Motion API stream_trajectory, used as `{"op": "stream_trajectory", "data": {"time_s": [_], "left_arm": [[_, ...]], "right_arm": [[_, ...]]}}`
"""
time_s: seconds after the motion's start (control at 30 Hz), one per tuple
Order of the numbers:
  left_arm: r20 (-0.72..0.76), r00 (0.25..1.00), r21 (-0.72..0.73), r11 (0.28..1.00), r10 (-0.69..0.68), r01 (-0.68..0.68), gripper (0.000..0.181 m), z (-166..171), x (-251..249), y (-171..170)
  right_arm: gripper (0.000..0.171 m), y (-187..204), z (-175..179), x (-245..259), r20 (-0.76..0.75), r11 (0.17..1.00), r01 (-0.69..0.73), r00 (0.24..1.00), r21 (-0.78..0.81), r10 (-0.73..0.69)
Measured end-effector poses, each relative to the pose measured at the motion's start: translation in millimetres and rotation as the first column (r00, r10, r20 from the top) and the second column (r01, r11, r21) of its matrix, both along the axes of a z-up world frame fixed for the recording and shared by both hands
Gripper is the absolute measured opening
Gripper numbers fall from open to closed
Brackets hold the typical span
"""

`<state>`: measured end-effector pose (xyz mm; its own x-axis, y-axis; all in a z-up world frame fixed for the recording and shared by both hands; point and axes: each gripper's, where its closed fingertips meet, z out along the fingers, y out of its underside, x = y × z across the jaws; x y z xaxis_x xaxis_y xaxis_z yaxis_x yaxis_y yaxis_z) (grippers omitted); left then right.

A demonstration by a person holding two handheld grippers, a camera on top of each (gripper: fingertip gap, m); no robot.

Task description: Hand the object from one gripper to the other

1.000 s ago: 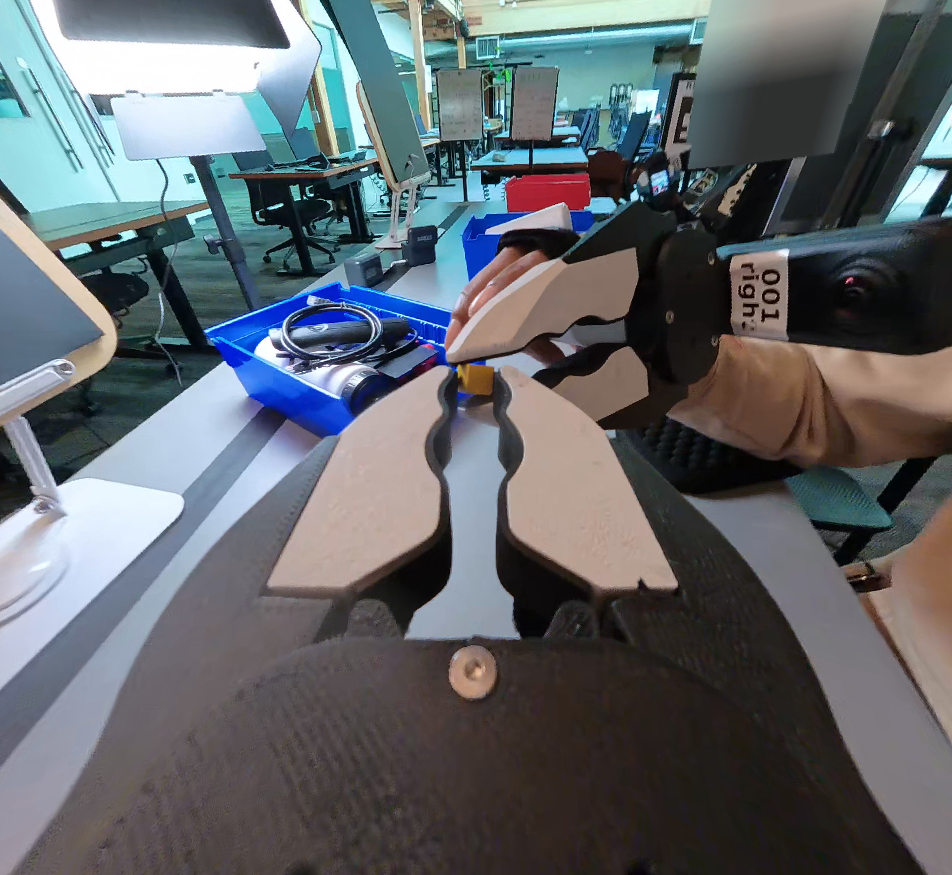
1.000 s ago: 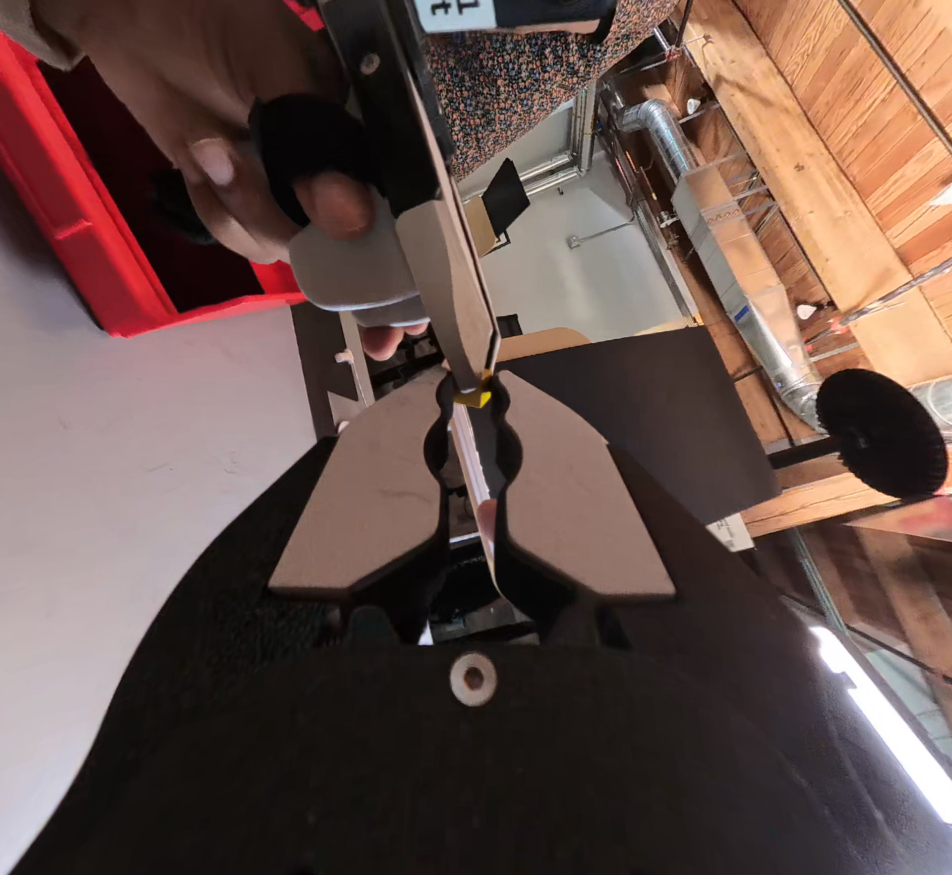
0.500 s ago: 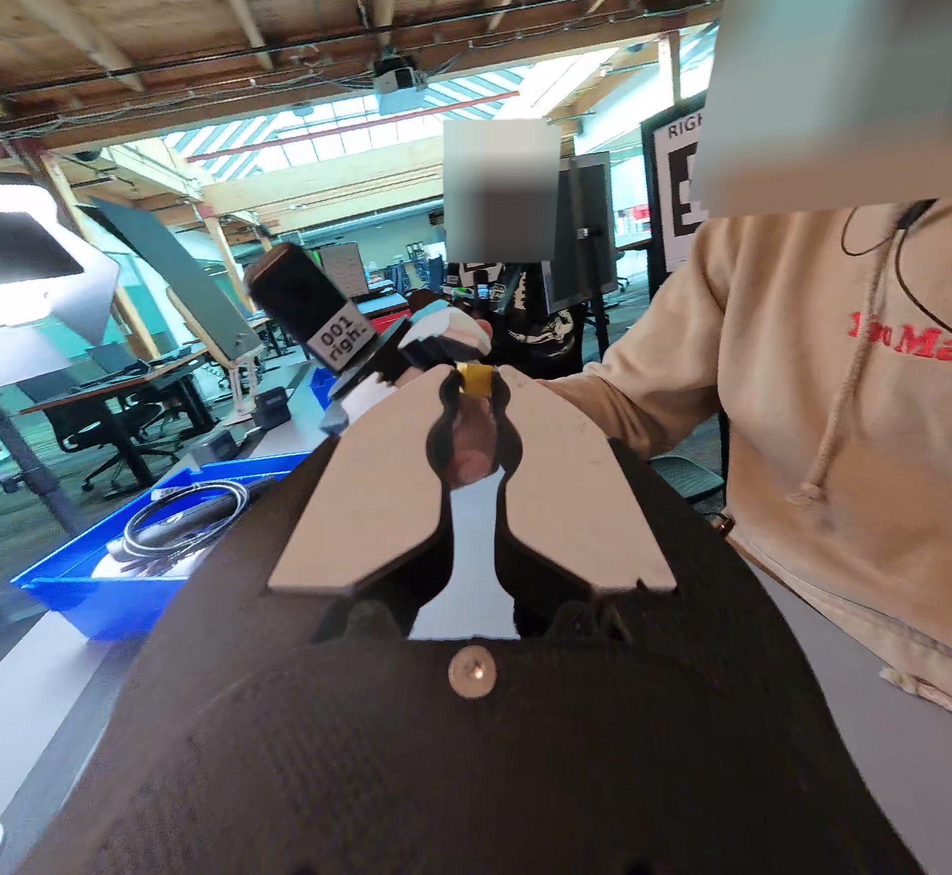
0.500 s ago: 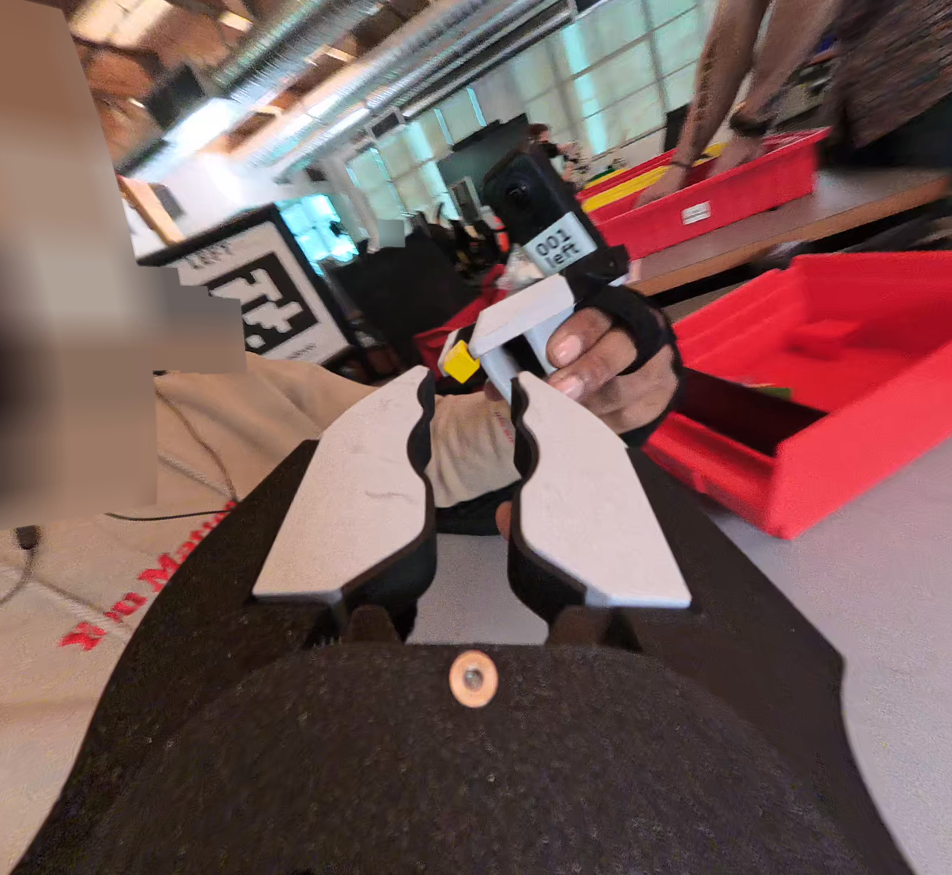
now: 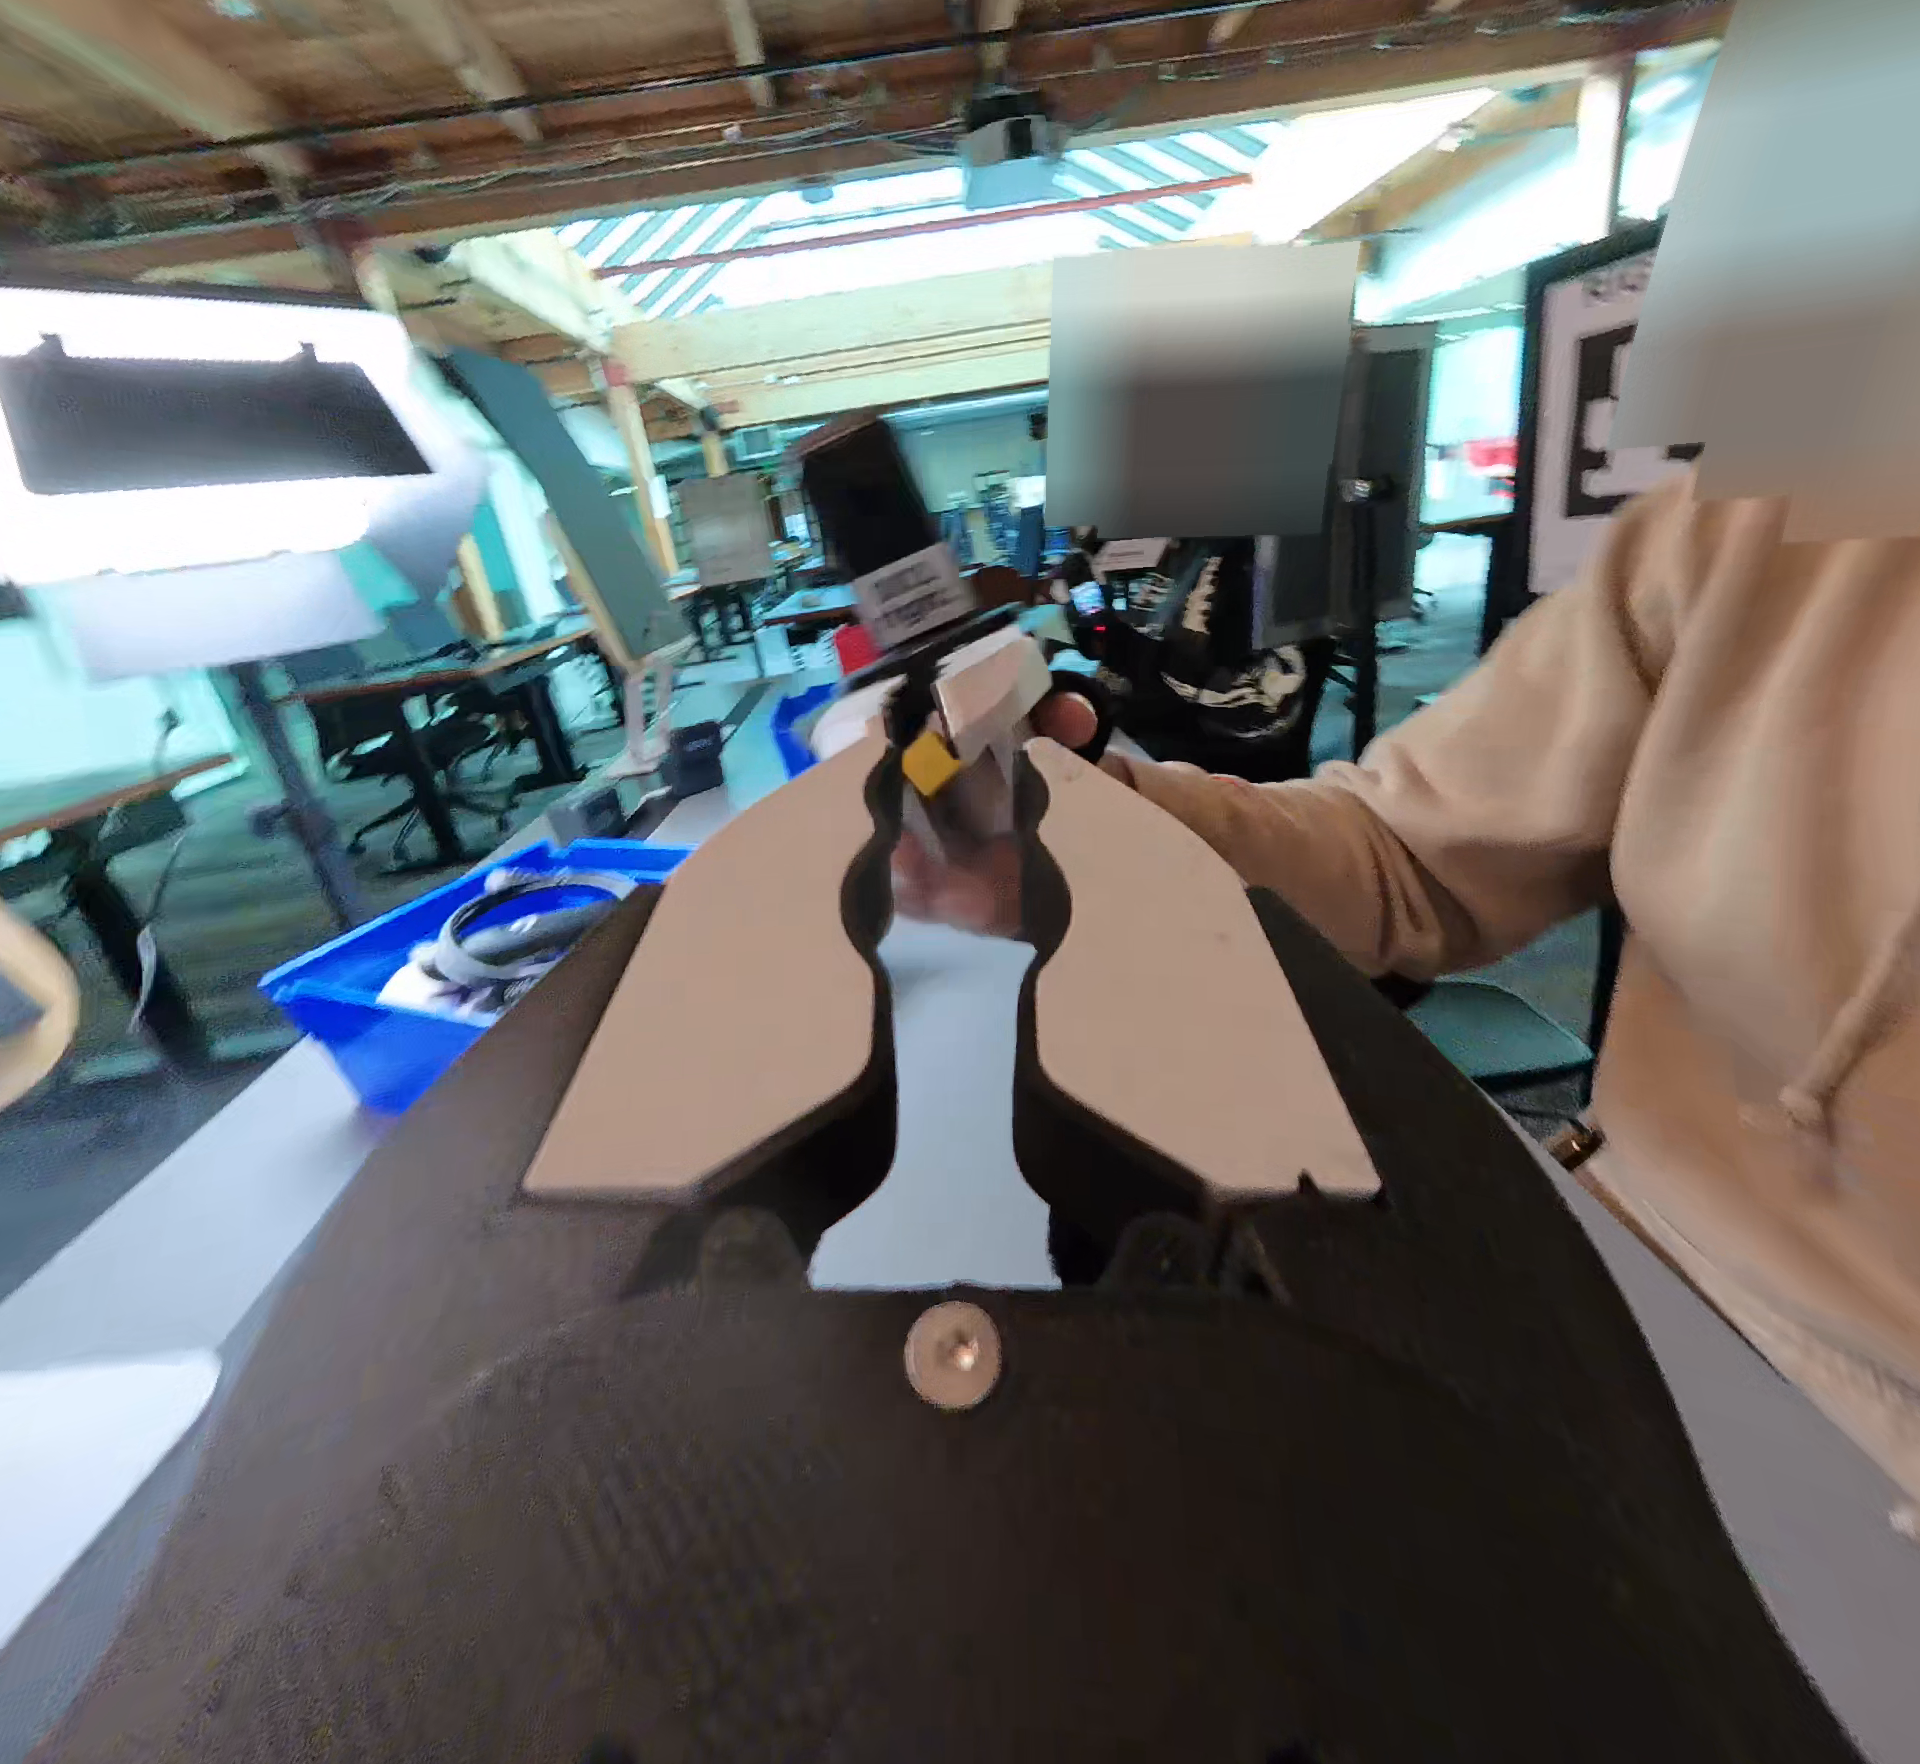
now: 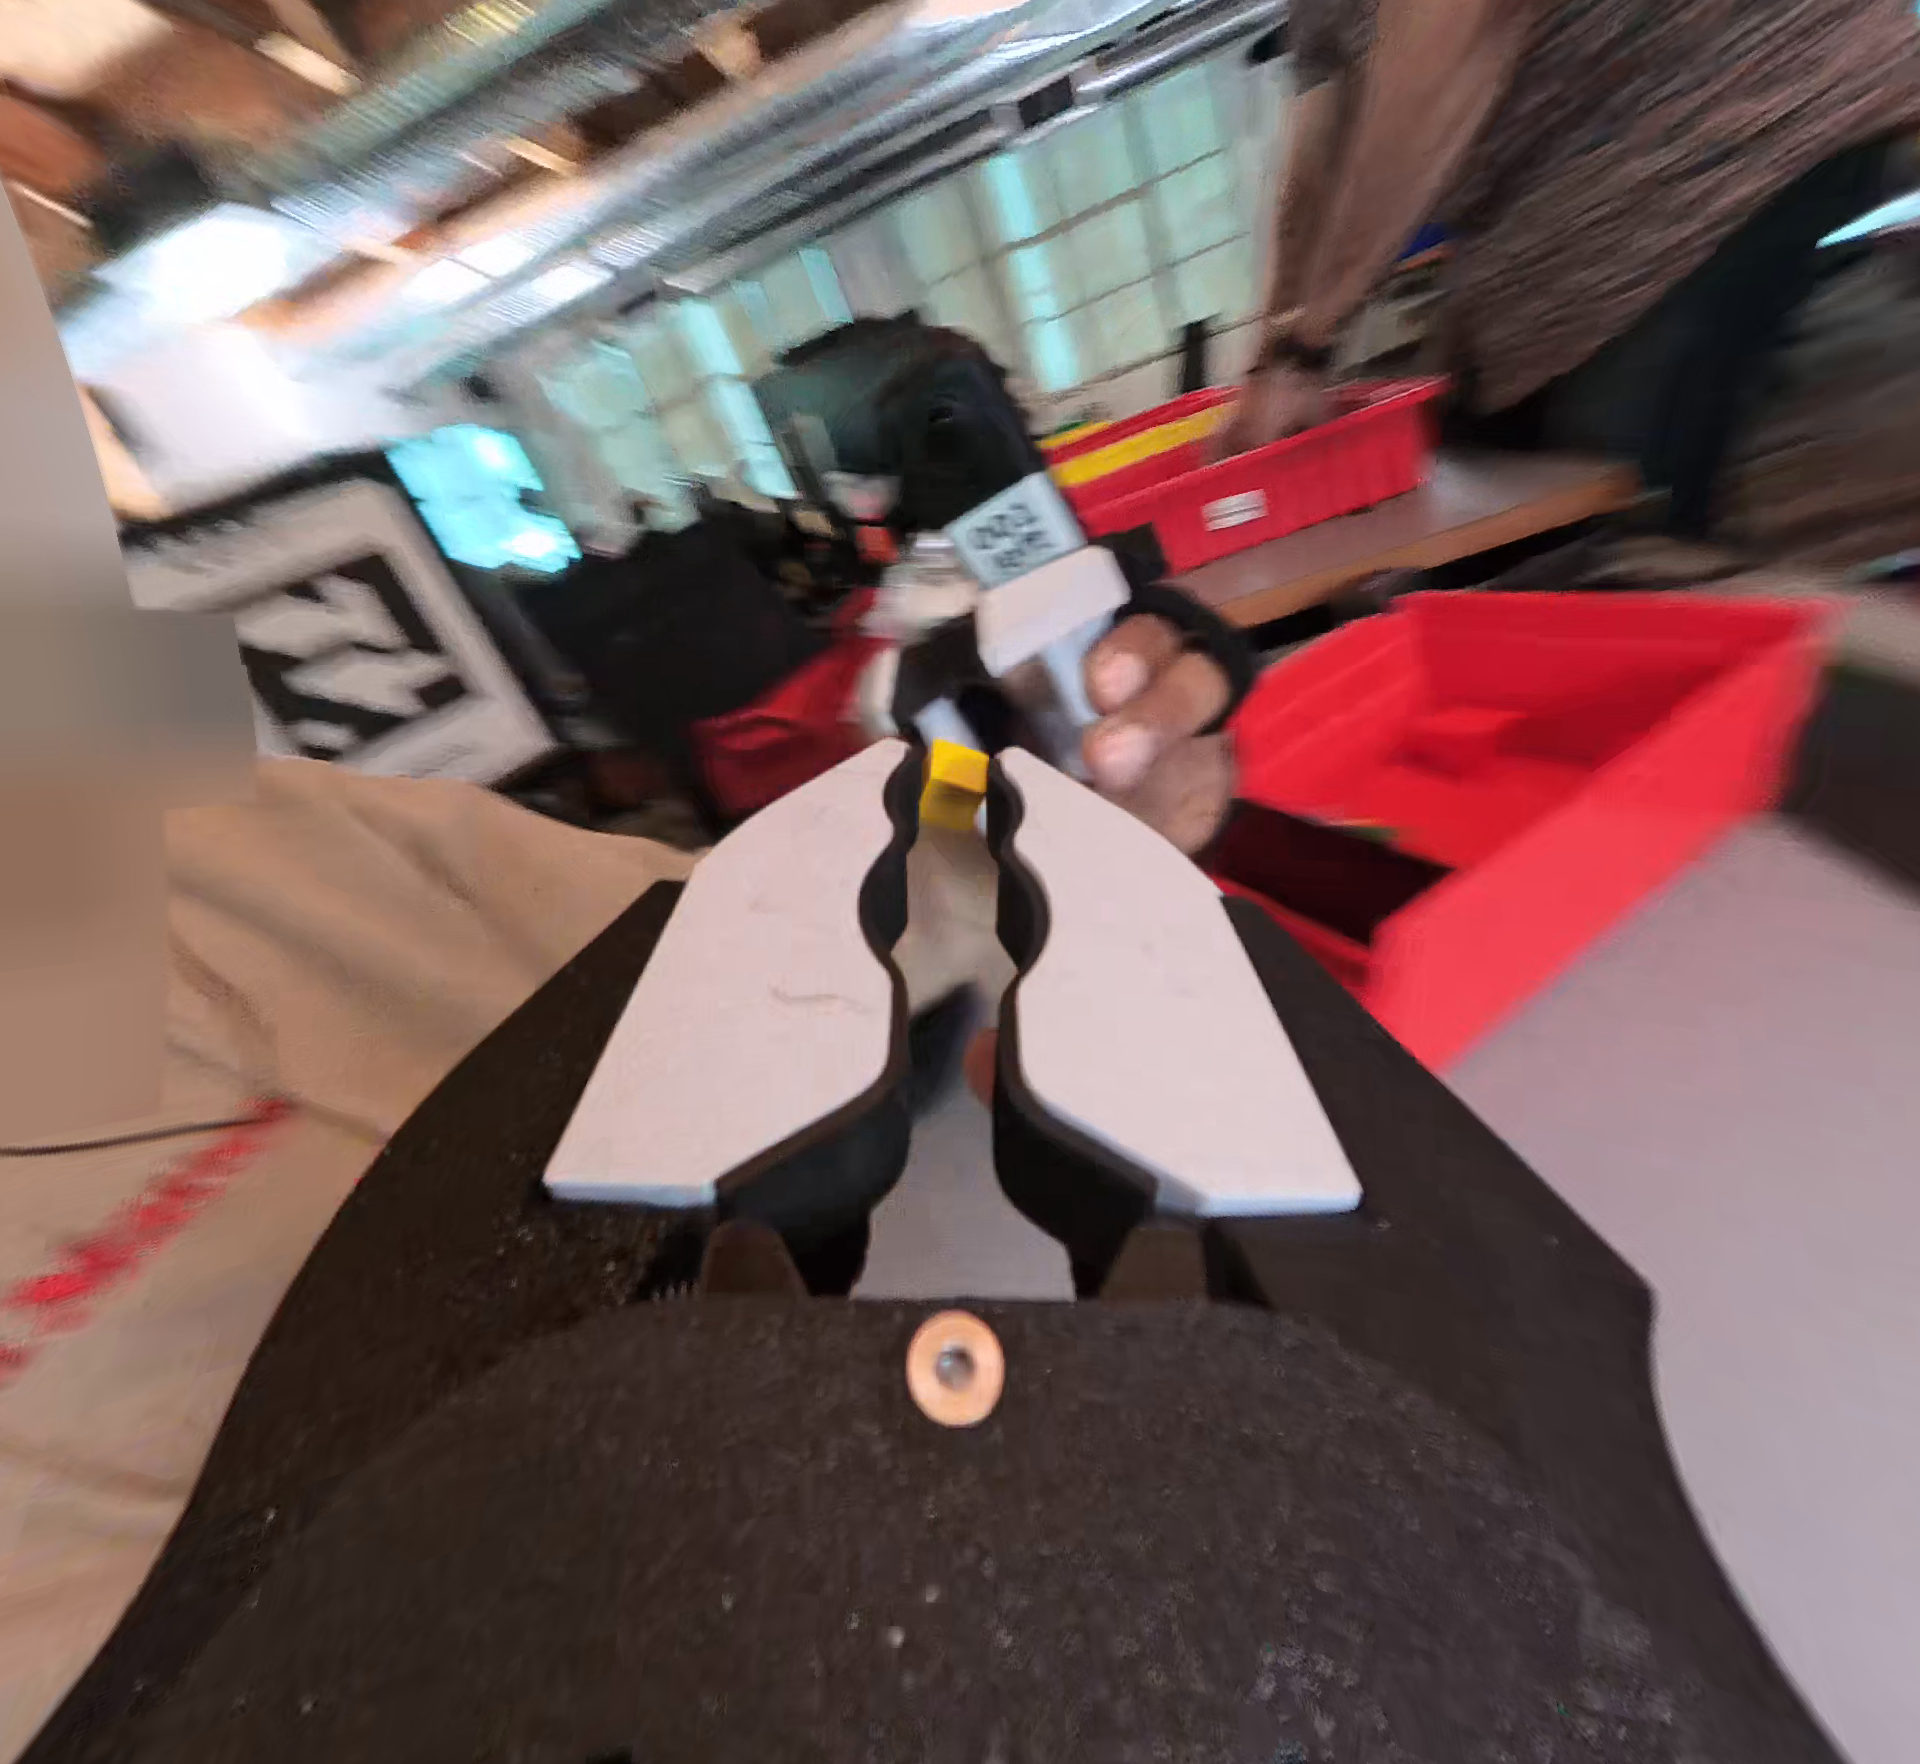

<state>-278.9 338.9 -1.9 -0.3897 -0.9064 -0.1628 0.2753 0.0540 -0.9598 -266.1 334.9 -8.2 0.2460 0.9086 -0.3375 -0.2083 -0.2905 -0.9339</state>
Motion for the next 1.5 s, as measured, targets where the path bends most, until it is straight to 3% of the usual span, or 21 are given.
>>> {"op": "stream_trajectory", "data": {"time_s": [0.07, 0.1, 0.17, 0.23, 0.27, 0.3, 0.37, 0.47, 0.53, 0.73, 0.87, 1.2, 1.43, 1.5], "left_arm": [[-0.028, 0.996, -0.056, 0.994, 0.088, -0.089, 0.021, -0.3, 2.0, 21.3], [-0.038, 0.988, -0.07, 0.986, 0.148, -0.151, 0.021, -0.8, 3.3, 32.7], [-0.063, 0.951, -0.09, 0.947, 0.304, -0.309, 0.02, -2.8, 5.9, 59.6], [-0.086, 0.895, -0.084, 0.892, 0.437, -0.444, 0.019, -7.7, 6.6, 81.8], [-0.101, 0.875, -0.077, 0.873, 0.474, -0.482, 0.019, -10.9, 7.5, 87.8], [-0.116, 0.862, -0.071, 0.862, 0.493, -0.503, 0.019, -14.0, 9.3, 90.6], [-0.141, 0.859, -0.074, 0.86, 0.492, -0.504, 0.019, -18.0, 14.8, 88.2], [-0.175, 0.874, -0.075, 0.879, 0.452, -0.47, 0.022, -21.1, 26.0, 73.2], [-0.192, 0.875, -0.044, 0.887, 0.444, -0.459, 0.023, -22.4, 33.3, 61.5], [-0.285, 0.789, 0.223, 0.838, 0.544, -0.497, 0.026, -47.1, 52.0, 42.5], [-0.331, 0.779, 0.224, 0.847, 0.532, -0.483, 0.019, -53.5, 53.7, 39.8], [-0.429, 0.831, 0.026, 0.924, 0.355, -0.381, 0.026, -56.9, 52.9, 34.0], [-0.421, 0.793, 0.15, 0.896, 0.441, -0.419, 0.014, -64.4, 54.4, 40.2], [-0.366, 0.777, 0.23, 0.859, 0.512, -0.458, 0.014, -61.9, 51.7, 48.3]], "right_arm": [[0.011, 22.5, -1.7, 28.3, 0.146, 0.939, 0.248, 0.947, 0.24, -0.287], [0.011, 33.7, -0.4, 47.1, 0.194, 0.841, 0.357, 0.866, 0.406, -0.462], [0.011, 48.6, 7.7, 88.8, 0.19, 0.532, 0.449, 0.608, 0.718, -0.77], [0.012, 46.8, 19.2, 117.1, 0.06, 0.202, 0.348, 0.38, 0.916, -0.923], [0.011, 44.7, 21.9, 124.9, -0.002, 0.087, 0.278, 0.304, 0.956, -0.953], [0.011, 44.4, 22.0, 130.3, -0.042, 0.014, 0.223, 0.243, 0.975, -0.969], [0.011, 44.2, 18.5, 129.1, -0.091, -0.057, 0.161, 0.211, 0.985, -0.973], [0.011, 47.0, 5.0, 111.3, -0.102, -0.092, 0.058, 0.203, 0.994, -0.974], [0.011, 49.6, -7.6, 93.1, -0.066, -0.066, 0.01, 0.231, 0.998, -0.971], [0.011, 48.7, -37.2, 44.7, 0.03, -0.005, -0.119, 0.291, 0.993, -0.956], [0.011, 48.8, -43.1, 38.7, 0.026, -0.021, -0.173, 0.267, 0.985, -0.963], [0.011, 48.8, -49.4, 32.8, 0.026, -0.034, -0.216, 0.268, 0.976, -0.963], [0.011, 48.9, -52.1, 28.5, 0.045, -0.017, -0.208, 0.291, 0.978, -0.956], [0.014, 51.1, -53.9, 29.9, 0.13, 0.093, -0.122, 0.35, 0.988, -0.928]]}}
